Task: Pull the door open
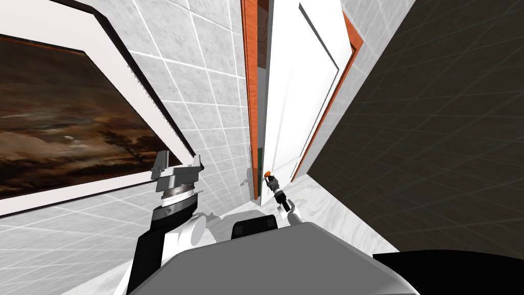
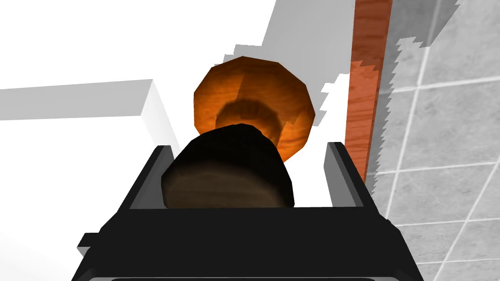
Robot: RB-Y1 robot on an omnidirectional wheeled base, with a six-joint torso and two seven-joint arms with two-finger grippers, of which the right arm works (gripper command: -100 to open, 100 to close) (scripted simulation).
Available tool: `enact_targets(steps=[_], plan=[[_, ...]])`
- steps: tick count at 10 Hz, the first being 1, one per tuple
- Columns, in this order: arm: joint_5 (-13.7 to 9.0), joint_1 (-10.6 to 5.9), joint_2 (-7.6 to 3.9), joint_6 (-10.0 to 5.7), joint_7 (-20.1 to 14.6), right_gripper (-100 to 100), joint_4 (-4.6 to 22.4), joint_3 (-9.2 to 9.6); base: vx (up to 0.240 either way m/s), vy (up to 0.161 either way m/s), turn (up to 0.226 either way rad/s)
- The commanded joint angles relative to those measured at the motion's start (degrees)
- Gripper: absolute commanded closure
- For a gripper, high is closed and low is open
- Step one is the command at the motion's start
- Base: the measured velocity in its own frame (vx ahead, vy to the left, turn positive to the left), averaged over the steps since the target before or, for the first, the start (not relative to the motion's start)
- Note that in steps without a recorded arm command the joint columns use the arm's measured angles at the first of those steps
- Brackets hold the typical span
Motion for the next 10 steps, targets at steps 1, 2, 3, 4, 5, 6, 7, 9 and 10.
enact_targets(steps=[1, 2, 3, 4, 5, 6, 7, 9, 10], plan=[[-0.3, 0.35, 0.33, -0.16, -1.7, 100, 0.4, 0.62, -0.136, -0.032, 0.099], [-1.0, 0.41, -0.04, -0.14, -3.4, 100, 0.4, 0.60, -0.115, -0.026, 0.119], [-1.3, 0.43, -0.23, -0.13, -4.3, 100, 0.4, 0.58, -0.091, -0.018, 0.126], [-2.1, 0.49, -0.62, -0.11, -6.3, 100, 0.4, 0.56, -0.103, -0.021, 0.146], [-2.1, 0.49, -0.62, -0.11, -6.3, 100, 0.4, 0.56, -0.069, -0.019, 0.036], [-2.8, 0.55, -1.02, -0.09, -8.2, 100, 0.4, 0.54, -0.061, 0.009, 0.091], [-3.2, 0.58, -1.21, -0.08, -9.1, 100, 0.4, 0.53, -0.075, 0.007, 0.101], [-3.5, 0.61, -1.41, -0.07, -10.1, 100, 0.4, 0.51, -0.072, -0.010, 0.035], [-3.5, 0.61, -1.41, -0.07, -10.1, 100, 0.4, 0.51, -0.012, -0.020, -0.005]])
